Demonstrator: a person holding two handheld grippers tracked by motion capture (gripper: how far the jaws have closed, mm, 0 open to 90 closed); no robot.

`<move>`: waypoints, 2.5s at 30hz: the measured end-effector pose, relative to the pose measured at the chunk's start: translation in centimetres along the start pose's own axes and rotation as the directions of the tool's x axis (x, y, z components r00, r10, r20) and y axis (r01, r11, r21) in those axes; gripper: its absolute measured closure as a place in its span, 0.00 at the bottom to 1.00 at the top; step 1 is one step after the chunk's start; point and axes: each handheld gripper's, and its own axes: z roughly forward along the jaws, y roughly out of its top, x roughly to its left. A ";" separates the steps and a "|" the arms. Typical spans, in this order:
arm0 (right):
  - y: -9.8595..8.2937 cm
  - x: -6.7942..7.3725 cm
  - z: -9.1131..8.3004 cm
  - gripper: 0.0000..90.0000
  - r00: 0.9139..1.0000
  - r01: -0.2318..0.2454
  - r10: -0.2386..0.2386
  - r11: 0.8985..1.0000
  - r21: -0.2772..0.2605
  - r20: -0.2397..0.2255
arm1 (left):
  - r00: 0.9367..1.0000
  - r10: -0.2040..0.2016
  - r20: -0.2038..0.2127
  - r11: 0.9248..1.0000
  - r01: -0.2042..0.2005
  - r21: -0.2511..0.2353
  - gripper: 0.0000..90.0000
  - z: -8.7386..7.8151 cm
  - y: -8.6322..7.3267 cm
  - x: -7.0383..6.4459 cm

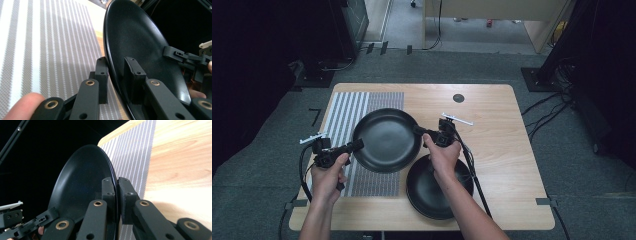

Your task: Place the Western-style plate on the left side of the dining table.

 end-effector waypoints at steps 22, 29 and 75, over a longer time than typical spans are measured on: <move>1.3 1.0 8.1 0.94 1.000 0.014 -0.015 0.997 0.073 0.017 | 0.992 -0.097 -0.078 0.994 0.093 -0.050 0.83 -0.2 1.5 5.3; 1.3 1.4 10.2 0.94 0.999 0.038 -0.040 0.995 0.095 0.022 | 0.988 -0.126 -0.091 0.991 0.120 -0.065 0.83 -0.4 1.4 6.8; 1.5 -1.3 17.4 0.91 0.994 0.055 -0.068 0.988 0.145 0.089 | 0.961 -0.207 -0.186 0.978 0.201 -0.046 0.81 2.5 0.8 11.4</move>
